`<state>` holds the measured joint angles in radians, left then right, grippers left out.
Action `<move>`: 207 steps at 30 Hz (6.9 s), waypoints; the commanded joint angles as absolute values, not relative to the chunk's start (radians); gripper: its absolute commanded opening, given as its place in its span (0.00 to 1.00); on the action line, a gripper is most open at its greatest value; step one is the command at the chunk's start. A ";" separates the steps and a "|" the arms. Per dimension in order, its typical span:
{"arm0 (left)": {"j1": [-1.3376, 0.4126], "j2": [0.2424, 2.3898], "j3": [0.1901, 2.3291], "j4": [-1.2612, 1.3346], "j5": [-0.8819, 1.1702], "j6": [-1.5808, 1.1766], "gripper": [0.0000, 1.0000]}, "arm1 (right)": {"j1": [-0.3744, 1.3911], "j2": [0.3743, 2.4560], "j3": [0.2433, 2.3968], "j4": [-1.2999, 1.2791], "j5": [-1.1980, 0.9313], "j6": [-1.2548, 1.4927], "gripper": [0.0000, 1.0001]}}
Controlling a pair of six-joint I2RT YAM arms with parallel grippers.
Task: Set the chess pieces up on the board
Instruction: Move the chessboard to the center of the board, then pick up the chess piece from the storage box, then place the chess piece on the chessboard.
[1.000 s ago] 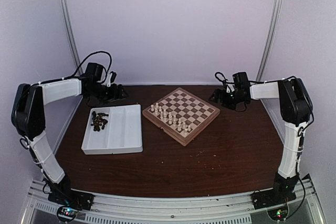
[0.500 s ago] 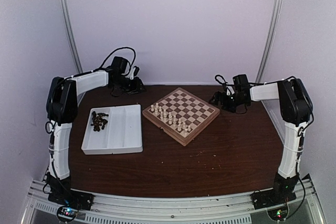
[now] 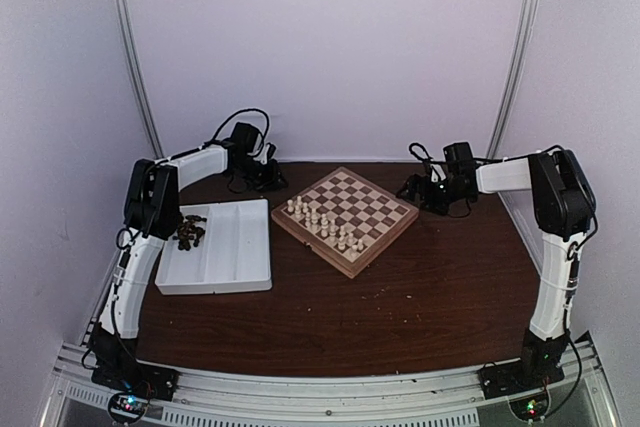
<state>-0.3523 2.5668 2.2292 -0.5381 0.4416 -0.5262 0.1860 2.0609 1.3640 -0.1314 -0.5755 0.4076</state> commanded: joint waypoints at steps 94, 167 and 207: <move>-0.390 1.629 1.397 -0.719 0.043 -0.361 0.28 | 0.245 1.409 0.951 -0.362 -0.403 0.308 0.99; -0.254 1.520 1.187 -0.575 0.070 -0.360 0.15 | 0.421 1.429 1.076 -0.457 -0.368 0.258 0.99; -0.685 2.206 1.763 -0.115 0.402 -0.287 0.16 | 0.538 1.148 0.892 -0.219 -0.190 0.229 1.00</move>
<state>-0.6746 2.1605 1.6890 -0.1287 0.3820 -0.3046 0.5327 1.1534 0.9077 -0.2623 -0.2188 0.2310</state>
